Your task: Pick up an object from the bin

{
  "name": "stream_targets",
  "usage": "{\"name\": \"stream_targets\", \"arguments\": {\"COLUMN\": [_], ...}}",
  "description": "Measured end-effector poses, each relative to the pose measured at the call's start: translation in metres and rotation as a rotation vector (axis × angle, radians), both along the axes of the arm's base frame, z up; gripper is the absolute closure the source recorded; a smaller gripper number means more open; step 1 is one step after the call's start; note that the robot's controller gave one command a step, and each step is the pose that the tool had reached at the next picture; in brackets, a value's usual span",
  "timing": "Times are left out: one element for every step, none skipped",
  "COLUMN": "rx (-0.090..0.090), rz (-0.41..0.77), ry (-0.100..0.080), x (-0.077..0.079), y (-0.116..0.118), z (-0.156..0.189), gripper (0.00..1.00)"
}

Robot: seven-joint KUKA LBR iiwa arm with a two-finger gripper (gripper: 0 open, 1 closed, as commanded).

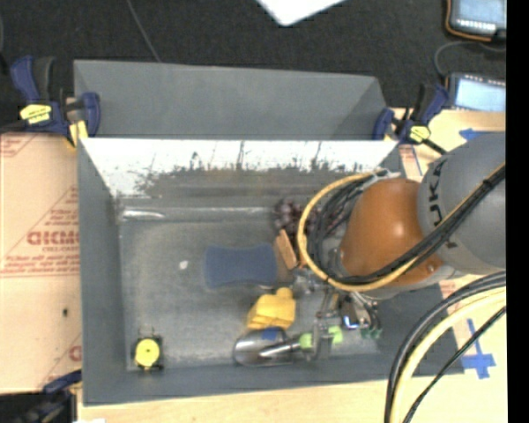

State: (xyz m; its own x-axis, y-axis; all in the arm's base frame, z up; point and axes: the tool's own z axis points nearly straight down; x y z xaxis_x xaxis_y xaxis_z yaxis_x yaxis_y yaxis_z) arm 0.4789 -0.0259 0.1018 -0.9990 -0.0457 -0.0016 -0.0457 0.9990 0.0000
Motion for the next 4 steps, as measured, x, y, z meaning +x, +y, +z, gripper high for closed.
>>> {"name": "stream_targets", "arguments": {"rx": [-0.001,0.0,-0.001,-0.001], "rz": [0.09,0.24,0.241,0.242], "ry": [-0.004,-0.004,-0.004,-0.004], "x": [0.0,0.012,0.012,0.012], "y": [0.013,0.056,0.056,0.056], "z": [-0.02,-0.031,-0.031,-0.029], "gripper": [0.0,1.0,1.0,1.0]}}
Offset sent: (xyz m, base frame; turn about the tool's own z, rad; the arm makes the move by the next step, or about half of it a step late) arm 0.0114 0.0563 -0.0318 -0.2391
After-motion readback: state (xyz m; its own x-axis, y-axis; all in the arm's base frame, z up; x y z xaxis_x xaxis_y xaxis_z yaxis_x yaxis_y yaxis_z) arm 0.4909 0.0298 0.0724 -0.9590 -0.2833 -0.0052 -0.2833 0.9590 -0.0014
